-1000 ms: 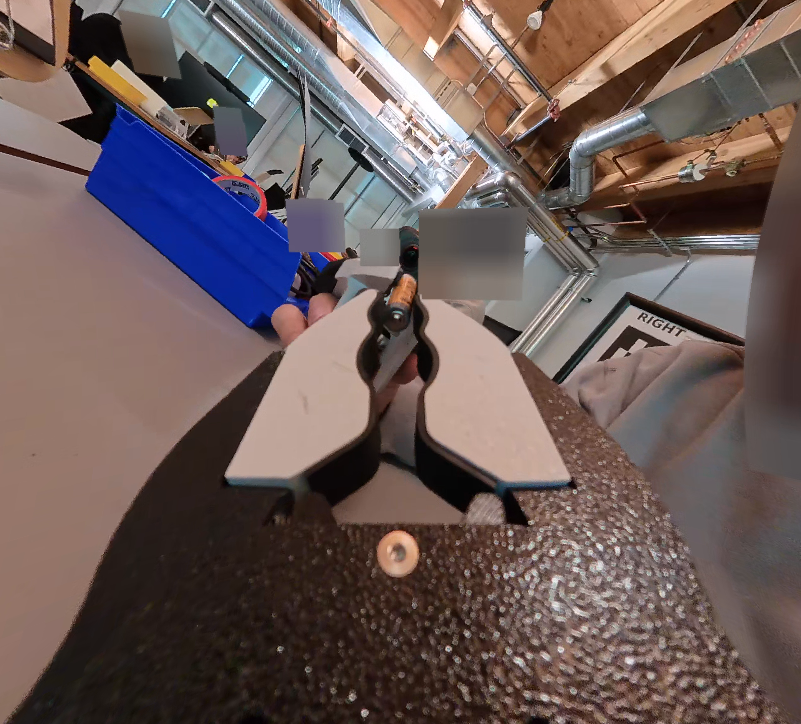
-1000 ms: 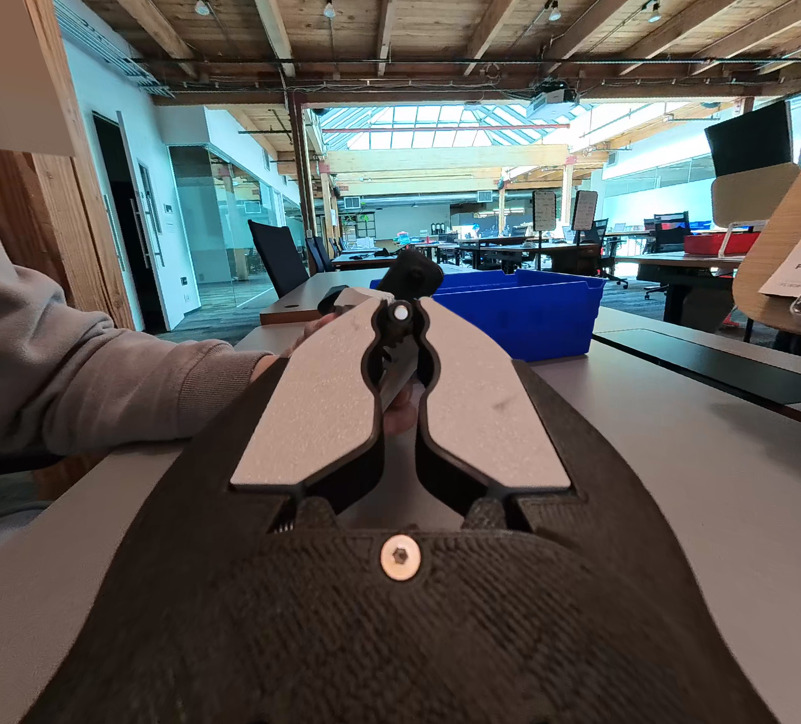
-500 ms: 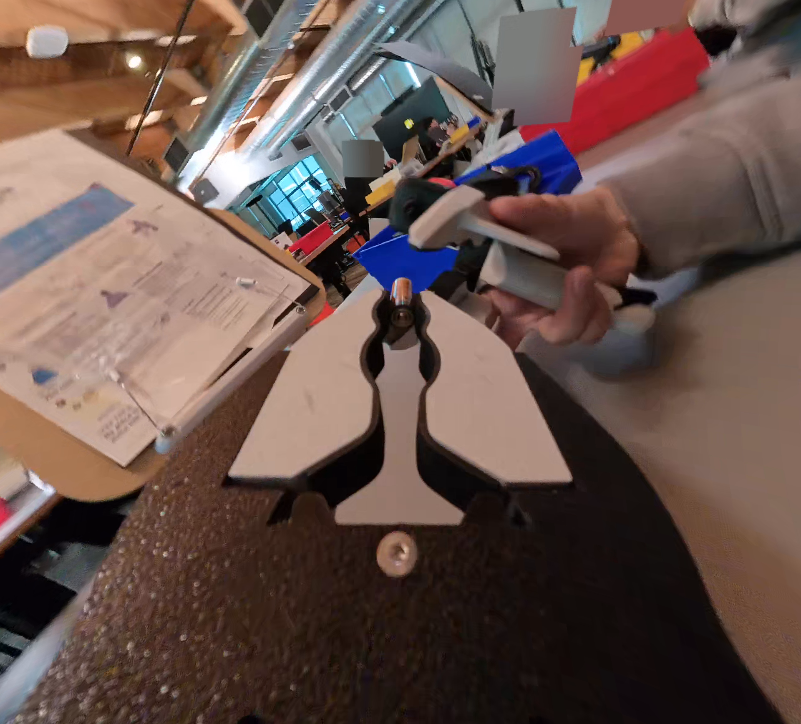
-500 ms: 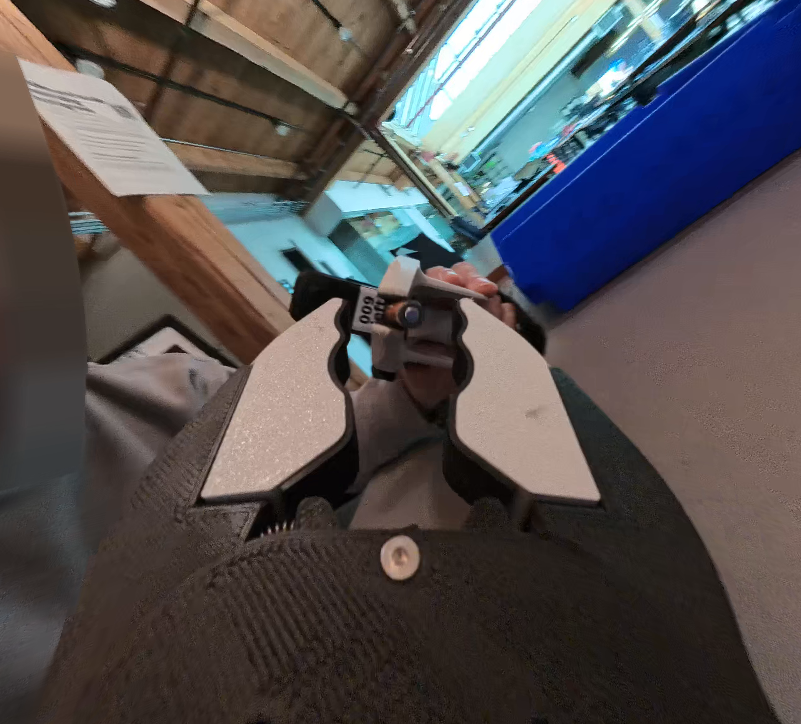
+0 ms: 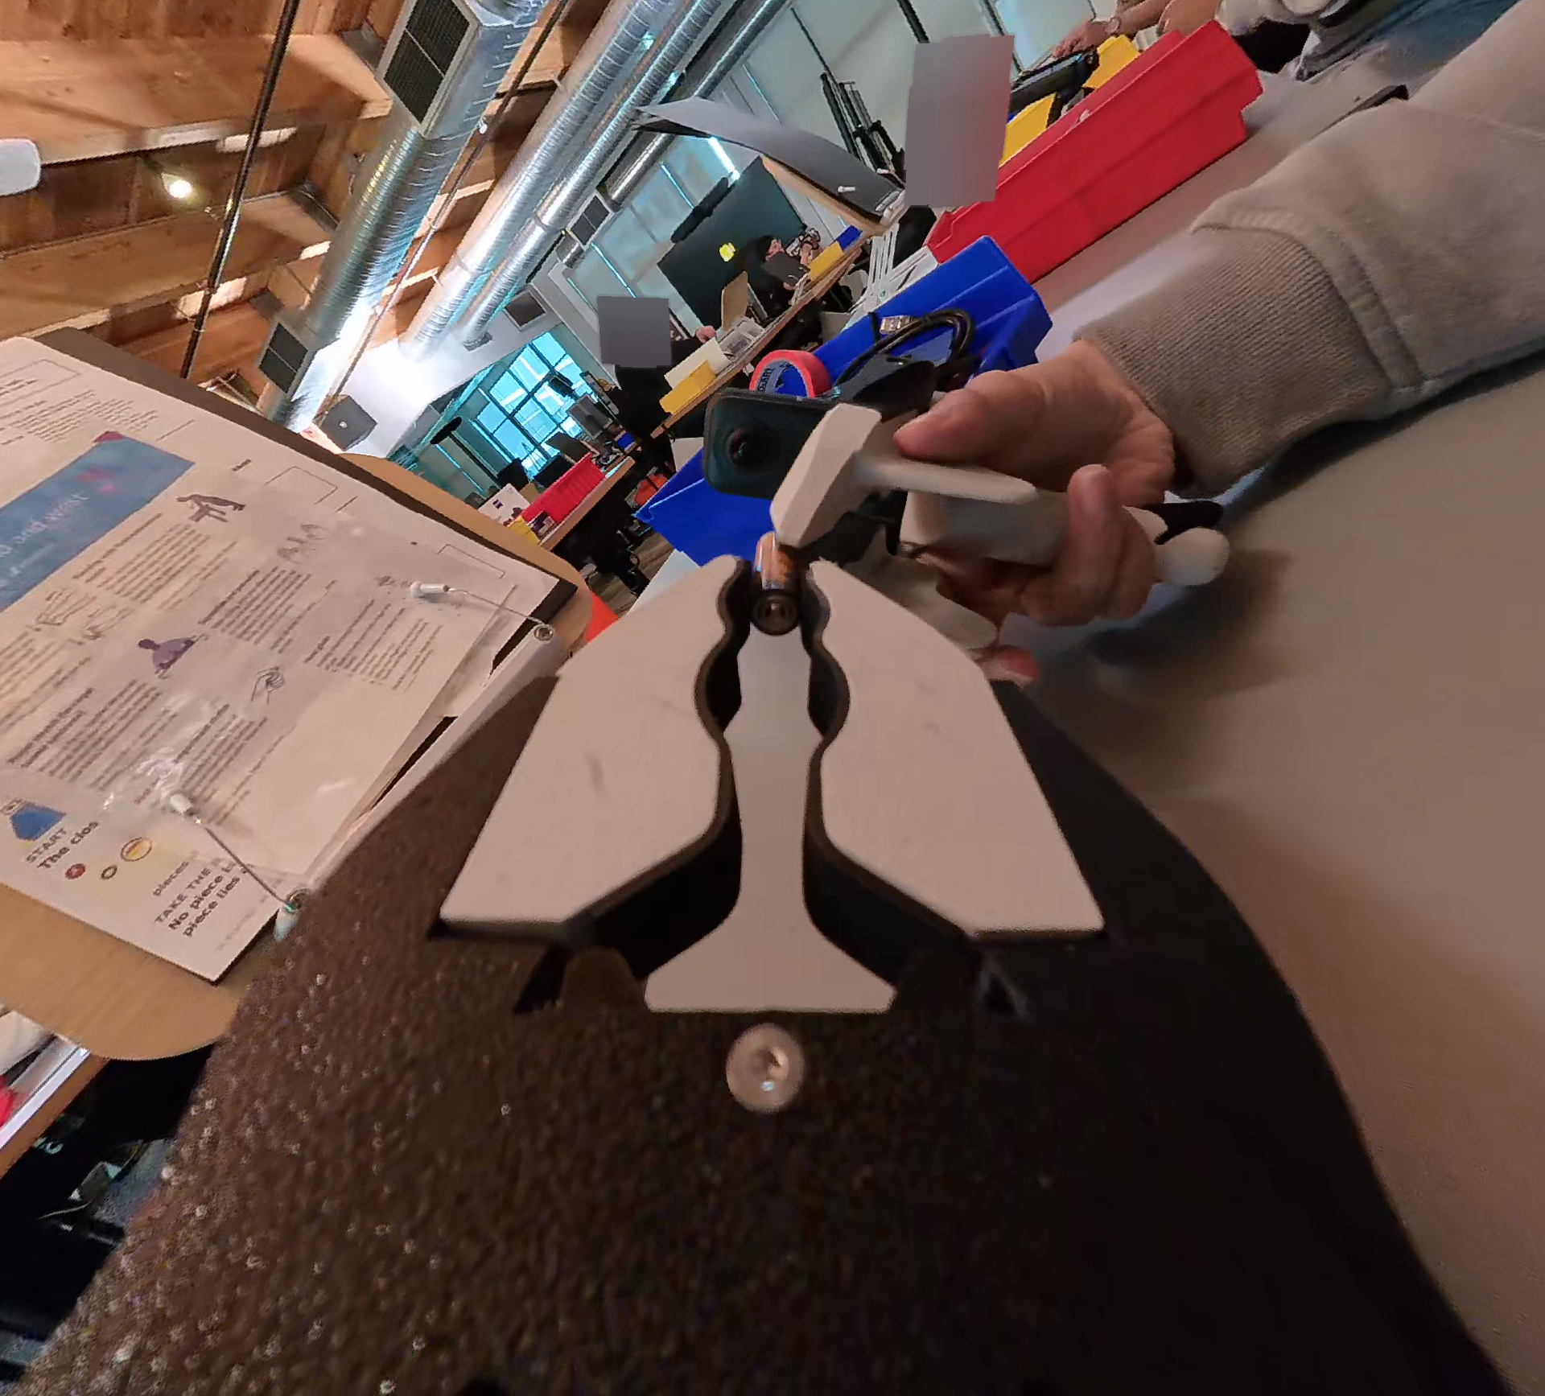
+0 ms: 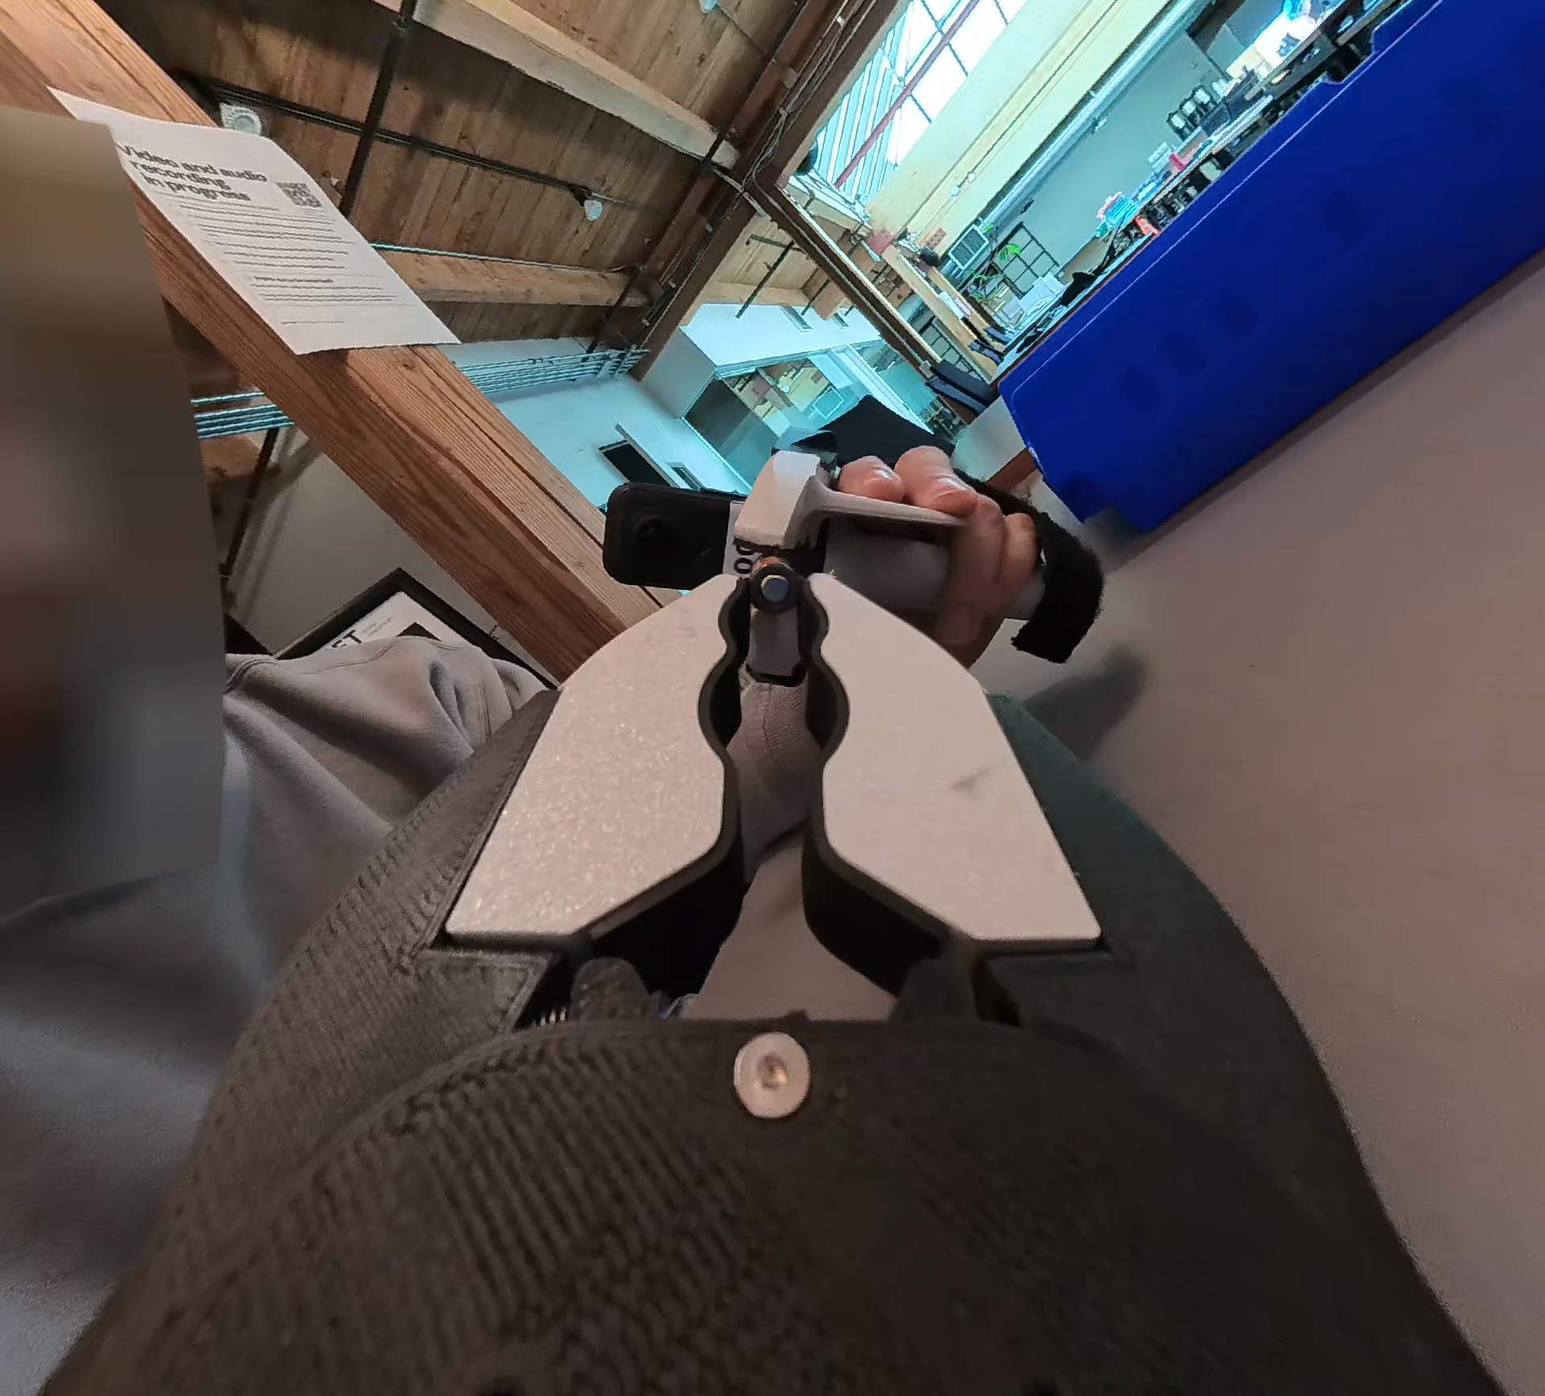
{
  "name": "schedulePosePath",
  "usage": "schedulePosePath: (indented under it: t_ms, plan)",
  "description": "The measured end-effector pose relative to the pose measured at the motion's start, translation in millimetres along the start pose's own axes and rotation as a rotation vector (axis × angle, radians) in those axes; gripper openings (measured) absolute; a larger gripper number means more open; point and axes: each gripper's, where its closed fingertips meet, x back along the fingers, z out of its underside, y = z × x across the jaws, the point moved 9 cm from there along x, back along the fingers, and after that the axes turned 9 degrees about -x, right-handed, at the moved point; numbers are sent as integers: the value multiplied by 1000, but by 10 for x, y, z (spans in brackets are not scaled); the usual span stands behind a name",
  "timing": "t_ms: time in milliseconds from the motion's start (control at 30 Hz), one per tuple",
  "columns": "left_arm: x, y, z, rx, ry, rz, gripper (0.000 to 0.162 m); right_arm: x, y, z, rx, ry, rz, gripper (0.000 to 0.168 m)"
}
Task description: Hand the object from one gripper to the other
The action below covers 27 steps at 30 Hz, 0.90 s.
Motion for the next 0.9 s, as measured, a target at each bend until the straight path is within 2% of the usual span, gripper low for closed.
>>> schedulePosePath:
  t_ms: [67,133,167,233,367,467,533,600,733,900]
  plan:
    - [0,5,13,23,13,-6,10,-2,-7,-17,29,1,12,10]
    - [-9,16,50,90,58,-33,11,-2,9,-51,169,-14,89,10]
    - [-13,22,72,138,76,-48,12,-7,38,-64,299,-20,163,10]
    - [-14,49,104,266,88,-81,24,0,96,-87,646,-34,423,10]
    - [-59,126,133,562,164,-96,71,-55,201,6,1391,98,905,10]
    - [-105,90,181,712,175,-66,74,-190,155,174,1795,271,1038,10]
    - [-125,65,207,771,175,-45,70,-273,92,254,1925,396,1082,10]
    - [-128,55,245,787,213,-39,70,-323,83,292,2014,433,1098,10]
    - [-126,50,276,807,236,-27,68,-327,95,290,2070,471,1127,10]
    - [-117,46,272,794,226,-21,54,-311,80,308,2131,548,1105,10]
